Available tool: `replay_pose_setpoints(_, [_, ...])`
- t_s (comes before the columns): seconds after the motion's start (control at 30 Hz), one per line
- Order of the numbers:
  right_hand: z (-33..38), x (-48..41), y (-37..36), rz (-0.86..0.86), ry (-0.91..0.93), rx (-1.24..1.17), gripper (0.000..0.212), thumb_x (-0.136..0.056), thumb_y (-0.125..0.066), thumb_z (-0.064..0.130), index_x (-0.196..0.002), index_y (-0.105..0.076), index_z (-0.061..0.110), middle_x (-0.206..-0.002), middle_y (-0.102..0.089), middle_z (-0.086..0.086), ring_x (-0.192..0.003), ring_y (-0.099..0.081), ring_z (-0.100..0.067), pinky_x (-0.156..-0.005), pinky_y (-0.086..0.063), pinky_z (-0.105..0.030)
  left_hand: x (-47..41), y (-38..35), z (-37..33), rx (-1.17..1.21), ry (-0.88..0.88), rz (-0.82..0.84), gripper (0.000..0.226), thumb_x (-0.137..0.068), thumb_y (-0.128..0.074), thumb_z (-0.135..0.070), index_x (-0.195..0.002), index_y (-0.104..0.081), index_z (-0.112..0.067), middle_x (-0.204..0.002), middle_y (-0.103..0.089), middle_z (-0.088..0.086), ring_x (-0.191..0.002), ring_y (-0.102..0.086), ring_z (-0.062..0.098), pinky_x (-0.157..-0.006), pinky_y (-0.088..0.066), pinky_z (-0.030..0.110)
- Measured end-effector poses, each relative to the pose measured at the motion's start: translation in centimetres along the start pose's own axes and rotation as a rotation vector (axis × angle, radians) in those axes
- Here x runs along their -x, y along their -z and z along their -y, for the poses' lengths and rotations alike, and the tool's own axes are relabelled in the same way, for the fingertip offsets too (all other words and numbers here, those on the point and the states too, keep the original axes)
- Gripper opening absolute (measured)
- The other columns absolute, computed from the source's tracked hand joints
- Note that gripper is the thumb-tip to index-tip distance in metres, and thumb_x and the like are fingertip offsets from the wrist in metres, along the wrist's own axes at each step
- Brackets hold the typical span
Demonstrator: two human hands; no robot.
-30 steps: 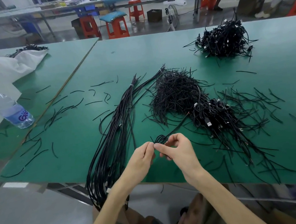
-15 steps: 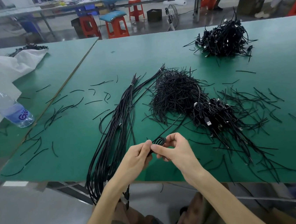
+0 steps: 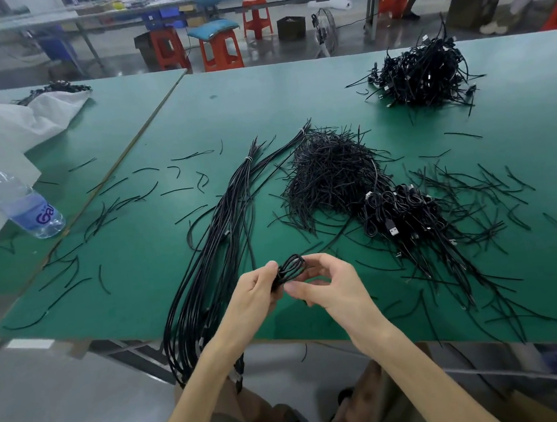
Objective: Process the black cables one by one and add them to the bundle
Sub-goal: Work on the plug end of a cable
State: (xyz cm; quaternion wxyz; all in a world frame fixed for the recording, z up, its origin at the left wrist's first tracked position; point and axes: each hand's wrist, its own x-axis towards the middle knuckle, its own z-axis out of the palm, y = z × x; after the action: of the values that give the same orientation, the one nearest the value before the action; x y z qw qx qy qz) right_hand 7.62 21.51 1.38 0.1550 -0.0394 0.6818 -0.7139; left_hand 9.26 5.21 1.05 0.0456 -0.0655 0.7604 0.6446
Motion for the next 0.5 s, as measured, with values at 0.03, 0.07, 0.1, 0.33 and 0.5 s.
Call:
replay_pose_setpoints(0.03, [0.0, 0.0, 0.0, 0.002, 0.01, 0.005, 0.035, -0.079, -0.086, 0.014, -0.11, -0.07, 0.019, -0.093, -0.076, 0.003, -0.079, -0.069, -0.009, -0.066, -0.053, -0.023, 0.1, 0.0, 0.0, 0.006, 0.005, 0.02, 0.056, -0.111, -0.036, -0.028, -0.058, -0.054, -0.027, -0.053, -0.036, -0.01, -0.046, -0.024, 0.008, -0.045, -0.021, 0.021])
replay_pose_setpoints(0.07, [-0.1, 0.1, 0.0, 0.0, 0.014, 0.007, 0.034, -0.08, -0.086, 0.016, -0.11, -0.071, 0.019, -0.093, -0.076, 0.003, -0.08, -0.069, -0.009, -0.066, -0.053, -0.023, 0.2, 0.0, -0.1, 0.008, 0.007, 0.034, 0.059, -0.112, -0.035, -0.027, -0.057, -0.057, -0.028, -0.052, -0.036, -0.01, -0.046, -0.024, 0.008, -0.044, -0.021, 0.021])
replay_pose_setpoints(0.1, [-0.2, 0.1, 0.0, -0.003, 0.013, 0.004, 0.035, -0.08, -0.086, 0.016, -0.111, -0.071, 0.018, -0.094, -0.075, 0.003, -0.081, -0.068, -0.009, -0.066, -0.052, -0.023, 0.3, 0.0, -0.1, 0.01, 0.006, 0.036, 0.06, -0.112, -0.034, -0.026, -0.057, -0.058, -0.028, -0.052, -0.036, -0.01, -0.046, -0.024, 0.008, -0.044, -0.022, 0.02])
replay_pose_setpoints(0.33, [-0.6, 0.5, -0.7, 0.055, 0.042, -0.079, 0.033, -0.083, -0.083, 0.014, -0.113, -0.073, 0.026, -0.101, -0.074, -0.002, -0.082, -0.066, -0.014, -0.067, -0.051, -0.024, 0.7, -0.8, 0.0, -0.02, -0.065, -0.17, 0.048, -0.094, -0.045, -0.037, -0.06, -0.051, -0.004, -0.049, -0.034, 0.0, -0.044, -0.024, 0.012, -0.046, -0.021, 0.027])
replay_pose_setpoints(0.5, [-0.8, 0.7, -0.9, 0.156, 0.042, -0.159, 0.033, -0.086, -0.08, 0.014, -0.116, -0.074, 0.028, -0.108, -0.069, -0.011, -0.083, -0.059, -0.015, -0.068, -0.048, -0.024, 1.1, -1.2, 0.1, 0.07, -0.054, -0.149, 0.046, -0.108, -0.041, -0.02, -0.089, -0.083, -0.027, -0.043, -0.044, -0.008, -0.04, -0.029, 0.006, -0.04, -0.025, 0.018])
